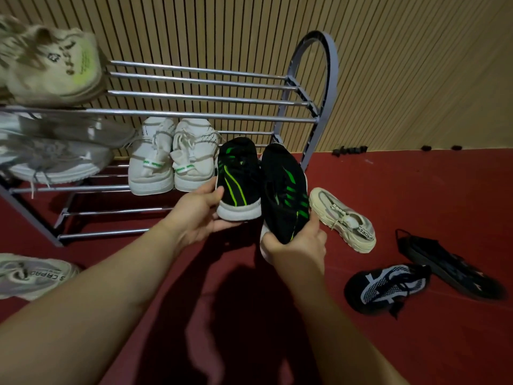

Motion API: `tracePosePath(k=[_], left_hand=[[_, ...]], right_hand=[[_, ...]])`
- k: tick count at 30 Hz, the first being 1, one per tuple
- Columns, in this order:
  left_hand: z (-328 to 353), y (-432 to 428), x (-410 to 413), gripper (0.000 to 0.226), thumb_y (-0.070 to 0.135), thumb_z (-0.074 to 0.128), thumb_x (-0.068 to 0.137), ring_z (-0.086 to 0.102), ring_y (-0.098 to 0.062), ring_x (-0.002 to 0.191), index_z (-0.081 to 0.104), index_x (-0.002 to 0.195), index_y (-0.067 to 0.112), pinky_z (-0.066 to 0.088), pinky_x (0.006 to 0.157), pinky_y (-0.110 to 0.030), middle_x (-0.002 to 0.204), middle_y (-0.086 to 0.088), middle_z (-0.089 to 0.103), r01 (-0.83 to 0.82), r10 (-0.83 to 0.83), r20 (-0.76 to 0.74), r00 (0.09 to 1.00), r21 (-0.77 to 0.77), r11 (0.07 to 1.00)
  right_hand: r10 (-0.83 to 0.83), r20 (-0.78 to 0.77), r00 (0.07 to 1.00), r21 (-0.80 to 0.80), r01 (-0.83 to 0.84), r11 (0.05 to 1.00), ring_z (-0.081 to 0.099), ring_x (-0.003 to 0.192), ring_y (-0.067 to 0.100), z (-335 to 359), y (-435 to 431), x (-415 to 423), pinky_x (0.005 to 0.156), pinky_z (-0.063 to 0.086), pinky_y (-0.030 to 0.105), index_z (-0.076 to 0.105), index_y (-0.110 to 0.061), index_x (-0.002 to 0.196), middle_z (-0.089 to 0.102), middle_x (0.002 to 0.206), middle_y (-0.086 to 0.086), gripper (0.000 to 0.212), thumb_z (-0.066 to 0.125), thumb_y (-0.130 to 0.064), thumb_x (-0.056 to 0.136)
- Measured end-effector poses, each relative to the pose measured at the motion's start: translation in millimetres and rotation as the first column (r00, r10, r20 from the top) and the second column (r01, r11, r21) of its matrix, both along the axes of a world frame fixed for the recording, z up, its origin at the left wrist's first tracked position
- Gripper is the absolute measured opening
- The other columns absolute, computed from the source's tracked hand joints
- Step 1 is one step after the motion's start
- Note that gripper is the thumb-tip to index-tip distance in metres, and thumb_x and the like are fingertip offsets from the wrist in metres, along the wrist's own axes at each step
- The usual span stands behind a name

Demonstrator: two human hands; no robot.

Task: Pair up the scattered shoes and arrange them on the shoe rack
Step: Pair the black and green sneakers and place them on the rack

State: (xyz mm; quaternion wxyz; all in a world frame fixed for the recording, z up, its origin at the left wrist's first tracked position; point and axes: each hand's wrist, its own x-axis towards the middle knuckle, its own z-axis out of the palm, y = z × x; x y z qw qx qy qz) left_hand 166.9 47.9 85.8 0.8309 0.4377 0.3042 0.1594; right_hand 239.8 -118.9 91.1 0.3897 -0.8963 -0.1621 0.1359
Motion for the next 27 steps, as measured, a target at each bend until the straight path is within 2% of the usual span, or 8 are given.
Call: tracePosePath(k=[2,7,10,14,17,21,23,27], left_hand=[[2.6,-1.8,5.1,0.033,0.014,0.035,0.102,0.067,-0.019,0.089,0.053,0.126,0.028,0.061,0.063,-0.040,0.103,0.001,0.068,-0.032,0.032,0.013,0.999,-0.026,0.999],[-5.7,-3.3,9.4,0.035,0.013,0.034,0.102,0.066,-0.017,0.097,0.053,0.122,0.034,0.060,0.071,-0.039,0.109,0.004,0.068,-0.048,0.047,0.042,0.998,0.028,0.998],[-9.4,-1.5,10.4,0.035,0.012,0.033,0.102,0.066,-0.012,0.093,0.053,0.118,0.035,0.061,0.064,-0.034,0.107,0.008,0.068,-0.047,0.046,0.031,0.998,0.047,0.998],[-14.3,-0.9,9.5,0.037,0.015,0.034,0.102,0.063,-0.015,0.107,0.048,0.128,0.037,0.059,0.066,-0.033,0.124,0.006,0.063,-0.019,0.021,-0.024,0.999,0.098,0.995],[-19.4,-3.9,15.2,0.040,0.016,0.035,0.102,0.060,-0.018,0.111,0.042,0.138,0.033,0.058,0.060,-0.030,0.130,0.003,0.059,-0.055,0.056,-0.007,0.998,0.098,0.994],[-22.3,-3.8,17.3,0.038,0.018,0.034,0.103,0.061,-0.016,0.107,0.043,0.136,0.033,0.060,0.062,-0.030,0.124,0.004,0.061,-0.094,0.094,0.009,0.996,0.085,0.992],[-23.0,-1.1,15.6,0.037,0.018,0.034,0.103,0.061,-0.015,0.105,0.044,0.133,0.036,0.060,0.063,-0.031,0.120,0.005,0.063,-0.086,0.085,0.008,0.996,0.093,0.992],[-28.1,2.2,12.1,0.039,0.016,0.033,0.103,0.063,-0.012,0.101,0.043,0.136,0.034,0.058,0.056,-0.027,0.113,0.010,0.065,-0.083,0.084,-0.010,0.996,0.108,0.991]], right_hand=[[0.006,-0.001,1.000,0.003,-0.006,1.000,0.039,0.127,0.032,1.2,5.1,4.1,0.101,0.037,0.038,0.014,-0.016,0.150,0.036,0.139,0.013,0.098,0.071,-0.040,0.073],[0.070,0.042,0.997,-0.059,-0.067,0.996,0.038,0.127,0.036,7.2,14.4,21.7,0.103,0.035,0.038,0.014,-0.012,0.149,0.034,0.140,0.016,0.098,0.070,-0.042,0.074],[0.105,0.083,0.991,-0.105,-0.096,0.990,0.035,0.129,0.036,7.0,23.1,32.6,0.102,0.036,0.039,0.013,-0.010,0.149,0.033,0.141,0.015,0.099,0.069,-0.045,0.075],[0.159,0.120,0.980,-0.205,-0.132,0.970,0.033,0.130,0.035,7.0,36.0,43.8,0.100,0.038,0.042,0.011,-0.009,0.149,0.030,0.142,0.015,0.100,0.067,-0.048,0.076],[0.196,0.137,0.971,-0.281,-0.151,0.948,0.034,0.129,0.036,7.8,45.0,51.3,0.098,0.040,0.044,0.009,-0.009,0.149,0.028,0.143,0.015,0.102,0.067,-0.050,0.076],[0.224,0.160,0.961,-0.374,-0.151,0.915,0.036,0.128,0.035,12.4,56.0,65.0,0.095,0.042,0.045,0.013,-0.010,0.147,0.029,0.142,0.013,0.101,0.067,-0.055,0.075],[0.205,0.129,0.970,-0.360,-0.146,0.921,0.037,0.127,0.035,13.9,64.2,72.6,0.094,0.043,0.045,0.014,-0.010,0.147,0.029,0.142,0.013,0.100,0.067,-0.054,0.075],[0.152,0.083,0.985,-0.331,-0.117,0.936,0.035,0.128,0.035,16.9,82.7,83.7,0.093,0.043,0.046,0.011,-0.008,0.148,0.027,0.144,0.013,0.101,0.067,-0.051,0.076]])
